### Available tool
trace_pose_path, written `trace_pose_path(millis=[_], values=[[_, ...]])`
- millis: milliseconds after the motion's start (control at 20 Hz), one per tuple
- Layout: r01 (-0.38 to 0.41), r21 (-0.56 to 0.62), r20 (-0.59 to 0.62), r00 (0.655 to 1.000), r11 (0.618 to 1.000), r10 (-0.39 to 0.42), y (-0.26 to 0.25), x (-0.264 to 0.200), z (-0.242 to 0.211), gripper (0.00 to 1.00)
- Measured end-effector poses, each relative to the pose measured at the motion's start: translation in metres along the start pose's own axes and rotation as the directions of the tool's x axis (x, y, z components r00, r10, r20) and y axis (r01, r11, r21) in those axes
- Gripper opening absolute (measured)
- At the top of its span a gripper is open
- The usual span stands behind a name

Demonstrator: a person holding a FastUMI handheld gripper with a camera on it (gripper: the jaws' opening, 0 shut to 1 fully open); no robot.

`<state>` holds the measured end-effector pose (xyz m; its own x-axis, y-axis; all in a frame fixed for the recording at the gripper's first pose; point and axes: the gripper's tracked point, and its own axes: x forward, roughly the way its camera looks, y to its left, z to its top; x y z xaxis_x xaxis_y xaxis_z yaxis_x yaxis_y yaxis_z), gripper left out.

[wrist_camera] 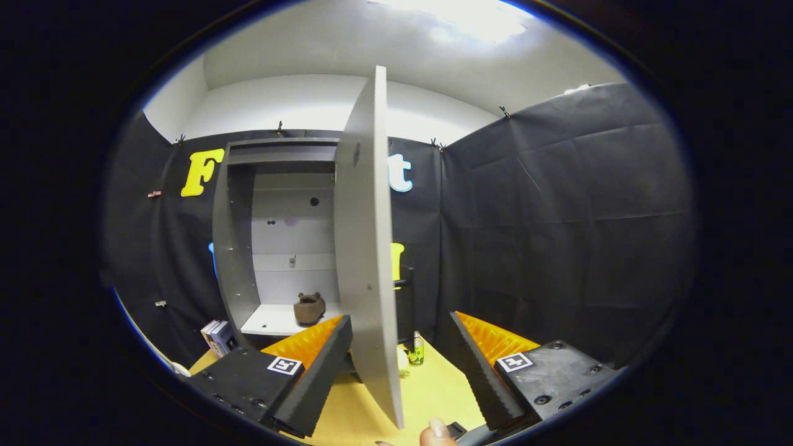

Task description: Open the shoe cabinet door, grab the shoes and put them into the shoe cabinet, then close the shoe cabinet door.

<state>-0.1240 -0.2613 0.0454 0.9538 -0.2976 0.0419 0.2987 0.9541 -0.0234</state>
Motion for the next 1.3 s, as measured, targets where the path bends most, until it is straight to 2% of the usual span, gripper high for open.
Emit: trace_pose_path(millis=[250, 600, 1000, 1300], values=[[-0.140, 0.017, -0.005, 0.990, 0.990, 0.140, -0.030, 0.034, 0.003, 0.98], [-0.376, 0.095, -0.063, 0.922, 0.922, 0.382, -0.012, 0.066, -0.016, 0.98], [-0.452, 0.128, -0.051, 0.886, 0.883, 0.461, 0.013, 0.076, -0.019, 0.97], [-0.497, 0.130, -0.057, 0.860, 0.858, 0.506, 0.069, 0.070, -0.023, 0.97]])
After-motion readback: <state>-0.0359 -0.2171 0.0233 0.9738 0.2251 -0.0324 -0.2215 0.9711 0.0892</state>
